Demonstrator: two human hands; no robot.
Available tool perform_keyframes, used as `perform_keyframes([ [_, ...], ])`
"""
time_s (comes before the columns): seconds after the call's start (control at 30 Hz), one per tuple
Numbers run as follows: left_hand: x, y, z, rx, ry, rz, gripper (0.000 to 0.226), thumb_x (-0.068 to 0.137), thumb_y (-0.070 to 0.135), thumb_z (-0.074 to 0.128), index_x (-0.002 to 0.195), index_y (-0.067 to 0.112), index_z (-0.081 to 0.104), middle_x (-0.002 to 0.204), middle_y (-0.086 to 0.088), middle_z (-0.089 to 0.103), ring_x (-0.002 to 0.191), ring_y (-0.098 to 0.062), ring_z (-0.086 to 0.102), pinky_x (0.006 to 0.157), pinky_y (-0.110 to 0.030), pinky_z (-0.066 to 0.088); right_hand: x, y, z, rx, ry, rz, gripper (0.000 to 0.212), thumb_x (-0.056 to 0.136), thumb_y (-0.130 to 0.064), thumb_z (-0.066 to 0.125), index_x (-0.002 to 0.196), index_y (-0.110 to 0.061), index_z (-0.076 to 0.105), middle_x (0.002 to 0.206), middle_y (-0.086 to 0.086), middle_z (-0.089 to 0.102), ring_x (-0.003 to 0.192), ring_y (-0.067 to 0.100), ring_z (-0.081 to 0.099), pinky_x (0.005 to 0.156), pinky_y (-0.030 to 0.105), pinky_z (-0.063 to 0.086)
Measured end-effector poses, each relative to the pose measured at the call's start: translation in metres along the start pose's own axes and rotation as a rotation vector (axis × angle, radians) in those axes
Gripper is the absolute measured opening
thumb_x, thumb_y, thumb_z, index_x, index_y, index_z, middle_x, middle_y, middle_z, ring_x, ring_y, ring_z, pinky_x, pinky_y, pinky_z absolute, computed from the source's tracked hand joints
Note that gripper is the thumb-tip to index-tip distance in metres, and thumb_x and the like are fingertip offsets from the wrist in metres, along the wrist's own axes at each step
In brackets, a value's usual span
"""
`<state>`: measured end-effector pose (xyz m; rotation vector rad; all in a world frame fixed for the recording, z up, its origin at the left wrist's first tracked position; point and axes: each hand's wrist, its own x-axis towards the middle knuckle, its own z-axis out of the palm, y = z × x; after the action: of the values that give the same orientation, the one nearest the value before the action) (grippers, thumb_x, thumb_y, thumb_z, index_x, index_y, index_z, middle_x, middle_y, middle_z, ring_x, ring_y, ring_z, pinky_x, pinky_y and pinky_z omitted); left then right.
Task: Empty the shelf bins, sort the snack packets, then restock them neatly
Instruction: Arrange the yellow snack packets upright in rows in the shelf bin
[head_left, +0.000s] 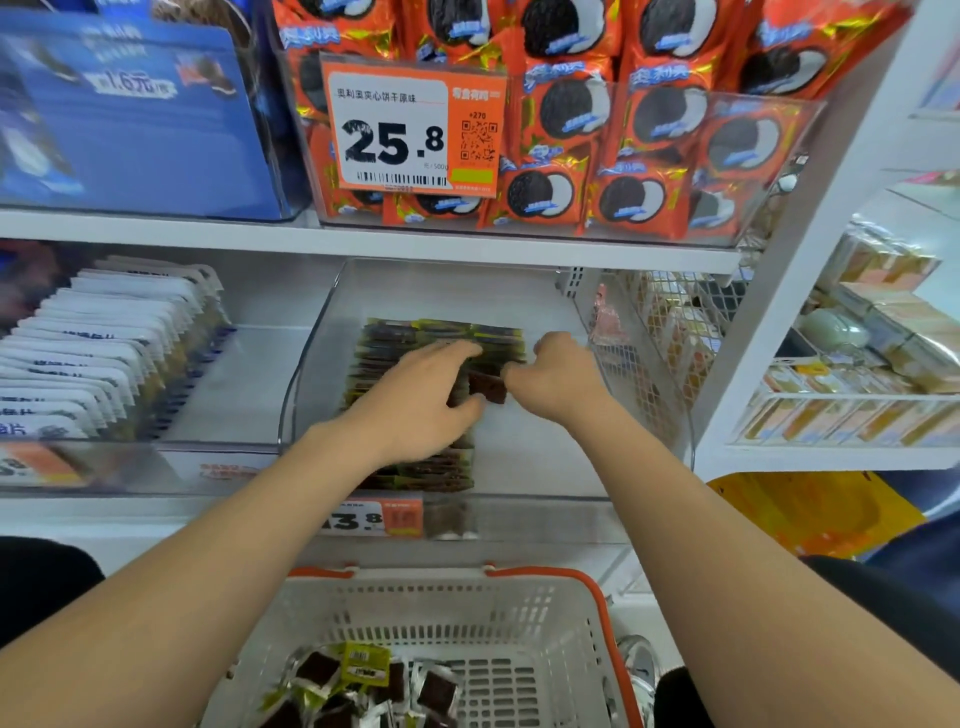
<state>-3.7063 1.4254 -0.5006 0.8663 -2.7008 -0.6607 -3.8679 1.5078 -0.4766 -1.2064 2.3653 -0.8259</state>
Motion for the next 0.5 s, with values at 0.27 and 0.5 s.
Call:
perform_keyframes([
  [0.27, -0.112, 0.053, -0.036, -0.036, 0.094, 0.108, 0.028, 0.087, 0.034, 0.057, 0.064, 0.019, 0.060, 0.051, 0.006, 0.058, 0.048, -0.011, 0.051, 0.054, -0.031, 0.045, -0.143, -0.021, -0.020, 0.145, 0.091, -0.502, 0.012, 0.080, -0.018, 0.061, 0.076, -0.024, 0.069, 0.059, -0.005, 0.068, 0.054, 0.008, 0.061, 0.052, 0.018, 0.045],
  [0.5, -0.183, -0.046, 0.083, 0.239, -1.004, -0.307, 0.044, 0.098, 0.049, 0.064, 0.134, 0.023, 0.063, 0.132, -0.005, 0.068, 0.109, -0.024, 0.069, 0.091, -0.038, 0.057, -0.186, 0.043, 0.119, -0.506, -0.697, -0.417, 0.015, 0.091, -0.022, 0.059, 0.092, -0.013, 0.072, 0.093, 0.007, 0.072, 0.085, 0.027, 0.067, 0.076, 0.042, 0.059],
])
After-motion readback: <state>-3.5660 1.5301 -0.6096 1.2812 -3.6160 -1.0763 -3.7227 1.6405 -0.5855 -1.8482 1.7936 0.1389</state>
